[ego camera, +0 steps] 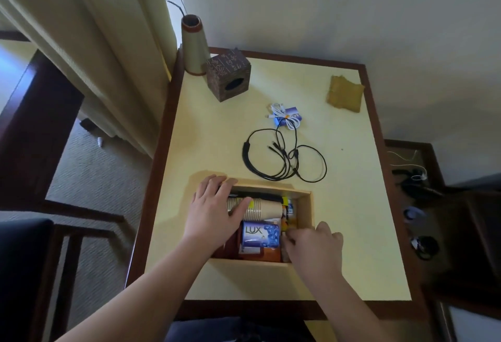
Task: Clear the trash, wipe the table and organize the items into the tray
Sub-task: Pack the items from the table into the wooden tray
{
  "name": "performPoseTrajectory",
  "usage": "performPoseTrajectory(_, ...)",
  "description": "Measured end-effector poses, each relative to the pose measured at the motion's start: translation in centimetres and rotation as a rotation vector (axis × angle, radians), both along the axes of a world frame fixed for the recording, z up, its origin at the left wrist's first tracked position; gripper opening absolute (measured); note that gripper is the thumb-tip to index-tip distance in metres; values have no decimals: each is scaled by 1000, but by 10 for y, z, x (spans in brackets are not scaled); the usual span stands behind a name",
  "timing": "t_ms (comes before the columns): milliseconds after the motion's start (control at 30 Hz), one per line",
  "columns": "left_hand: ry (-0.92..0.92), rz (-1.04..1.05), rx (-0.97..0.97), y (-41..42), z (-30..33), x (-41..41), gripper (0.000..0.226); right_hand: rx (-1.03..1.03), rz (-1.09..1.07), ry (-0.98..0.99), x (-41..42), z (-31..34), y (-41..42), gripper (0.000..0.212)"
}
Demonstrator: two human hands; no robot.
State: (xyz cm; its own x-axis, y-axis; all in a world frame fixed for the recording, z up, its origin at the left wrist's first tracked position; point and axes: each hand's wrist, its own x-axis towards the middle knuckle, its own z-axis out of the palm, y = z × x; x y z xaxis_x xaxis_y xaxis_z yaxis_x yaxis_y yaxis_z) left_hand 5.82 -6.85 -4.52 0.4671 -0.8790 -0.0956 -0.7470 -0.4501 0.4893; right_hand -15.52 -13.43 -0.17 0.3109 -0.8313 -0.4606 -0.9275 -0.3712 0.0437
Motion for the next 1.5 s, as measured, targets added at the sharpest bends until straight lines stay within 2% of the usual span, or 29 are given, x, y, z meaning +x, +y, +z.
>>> performPoseTrajectory(567, 3, 2, -3, 0, -1, -1, 64, 13, 44, 0, -8, 2, -2, 30)
performPoseTrajectory(633, -4, 4, 0, 0, -1, -1, 64, 35, 58, -95, -15, 6, -10, 29)
performPoseTrajectory(767, -7, 5, -8, 0, -1, -1, 63, 118, -32, -431, -21, 24, -39, 20)
performPoseTrajectory(933, 16, 15, 2, 0, 2, -2, 64, 37, -110, -603, -21, 25, -89, 16)
performPoseTrajectory(1133, 39, 24, -8, 0, 0, -3, 64, 92, -168, -650, -8, 4, -139, 12)
performPoseTrajectory(1267, 22, 35, -15, -1, 1, -4, 62, 106, -121, -643, 5, -14, -165, 13)
performPoseTrajectory(1500, 11, 51, 1, -2, 0, -5, 63, 7, -82, -601, 42, -40, -239, 21)
